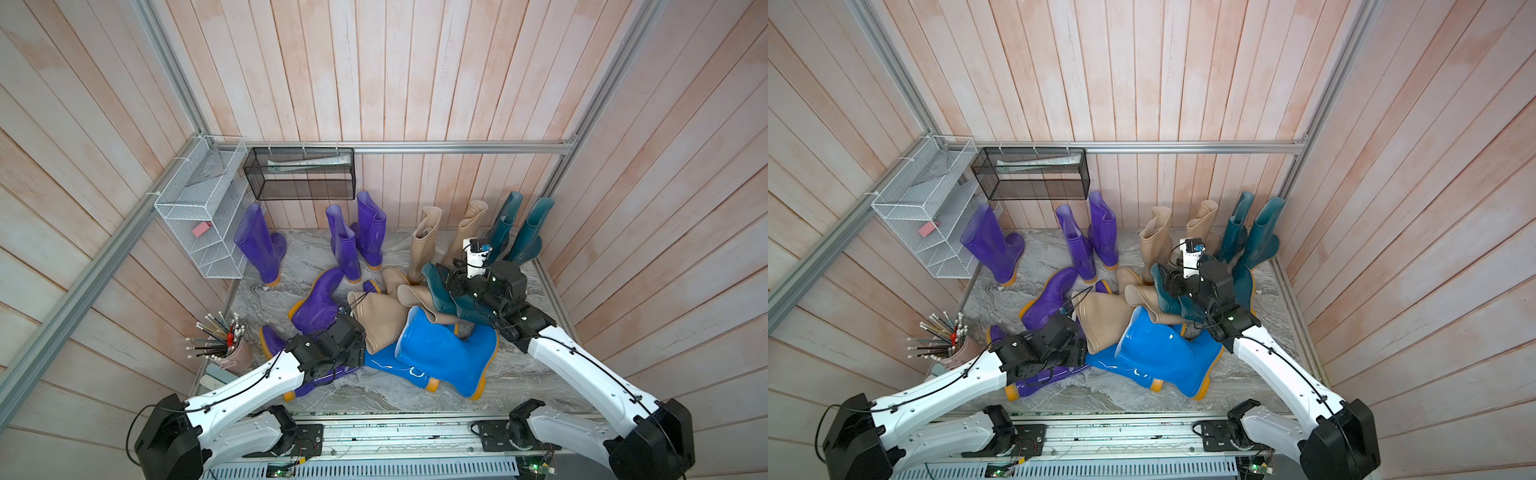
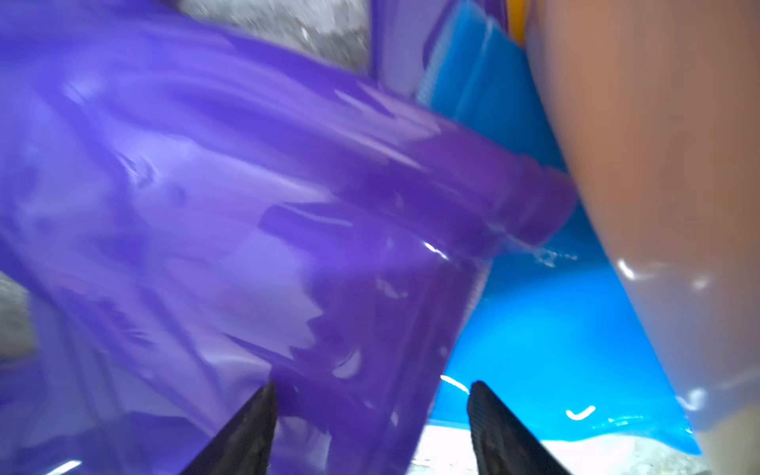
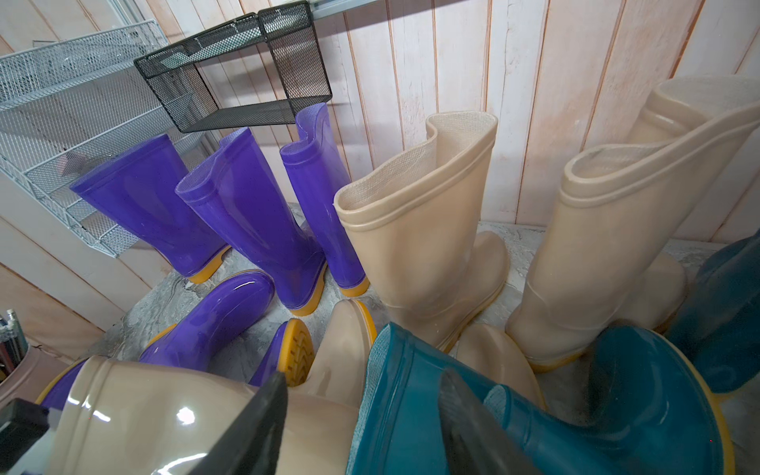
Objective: Match and arrange rain boots in pairs
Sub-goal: Pick up the rain boot at the center of the board.
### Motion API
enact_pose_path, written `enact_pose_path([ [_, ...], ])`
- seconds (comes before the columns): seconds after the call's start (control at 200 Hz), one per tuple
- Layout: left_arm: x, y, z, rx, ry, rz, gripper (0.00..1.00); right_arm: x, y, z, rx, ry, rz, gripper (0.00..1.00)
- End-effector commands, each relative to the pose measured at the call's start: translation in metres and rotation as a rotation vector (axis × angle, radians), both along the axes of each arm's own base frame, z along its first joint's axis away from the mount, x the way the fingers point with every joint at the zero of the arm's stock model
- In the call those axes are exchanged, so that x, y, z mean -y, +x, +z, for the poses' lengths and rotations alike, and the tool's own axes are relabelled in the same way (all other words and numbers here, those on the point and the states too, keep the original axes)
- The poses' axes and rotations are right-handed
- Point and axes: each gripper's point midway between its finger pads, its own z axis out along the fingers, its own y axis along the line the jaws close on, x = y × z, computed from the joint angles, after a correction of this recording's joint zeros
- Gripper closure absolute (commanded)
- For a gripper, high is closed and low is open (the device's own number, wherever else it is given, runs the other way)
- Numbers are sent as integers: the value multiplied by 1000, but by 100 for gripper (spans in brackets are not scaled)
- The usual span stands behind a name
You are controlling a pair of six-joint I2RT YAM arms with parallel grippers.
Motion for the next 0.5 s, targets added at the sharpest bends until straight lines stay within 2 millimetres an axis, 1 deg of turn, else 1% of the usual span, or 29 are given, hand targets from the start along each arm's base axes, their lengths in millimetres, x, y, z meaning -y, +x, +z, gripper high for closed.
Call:
enact_pose_path([
  [0.0, 2, -1, -4, 0, 31, 11, 21, -2, 1, -5, -7, 7, 8, 39],
  [0.095, 3, 1, -3, 18, 35, 5, 20, -2, 2, -7, -12, 1, 7, 38],
  [0.185, -8, 7, -7, 34, 117, 35, 21, -2, 2, -7, -9, 5, 5, 38],
  [0.23, -14, 11, -6, 50, 156, 62, 24, -2, 2, -8, -10, 5, 6, 38],
  [0.29, -22, 16, -2, 81, 195, 92, 35, -3, 2, -9, -12, 8, 8, 38],
  [0.41, -31, 24, 18, 149, 210, 139, 68, -3, 1, -7, -7, 5, 15, 39],
  [0.44, -33, 25, 23, 166, 203, 146, 73, -3, 1, -6, -5, 5, 13, 39],
  [0.495, -35, 26, 35, 195, 183, 153, 80, -2, 0, -5, -1, 6, 11, 39],
])
